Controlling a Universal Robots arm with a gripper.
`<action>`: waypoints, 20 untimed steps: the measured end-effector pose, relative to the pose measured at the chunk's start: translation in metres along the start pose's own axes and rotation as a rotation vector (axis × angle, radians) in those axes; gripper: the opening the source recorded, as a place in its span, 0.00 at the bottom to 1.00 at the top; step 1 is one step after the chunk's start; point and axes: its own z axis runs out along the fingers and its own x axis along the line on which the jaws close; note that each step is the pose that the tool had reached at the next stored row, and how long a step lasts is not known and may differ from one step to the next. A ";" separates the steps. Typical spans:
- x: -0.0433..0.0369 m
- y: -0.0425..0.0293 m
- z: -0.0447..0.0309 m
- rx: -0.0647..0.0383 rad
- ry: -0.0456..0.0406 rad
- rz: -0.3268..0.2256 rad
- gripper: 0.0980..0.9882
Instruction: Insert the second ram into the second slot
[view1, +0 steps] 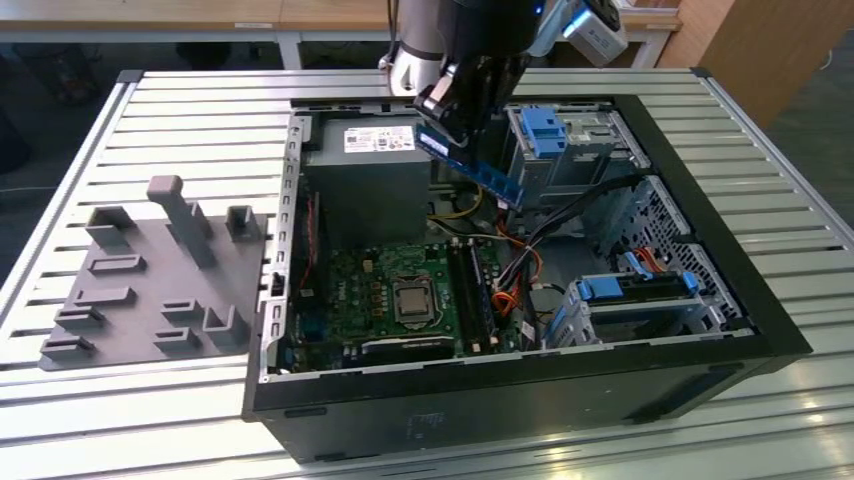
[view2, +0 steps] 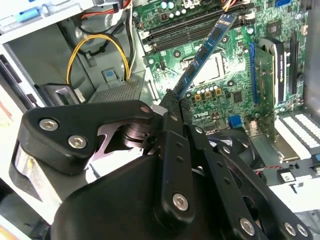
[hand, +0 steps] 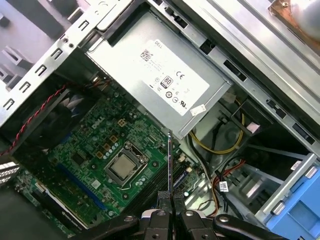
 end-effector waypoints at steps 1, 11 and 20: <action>0.0000 0.0000 0.0000 0.000 -0.0003 0.010 0.04; 0.0000 0.0000 0.0001 0.001 -0.0034 0.124 0.04; 0.0000 0.0000 0.0002 0.003 -0.0052 0.205 0.04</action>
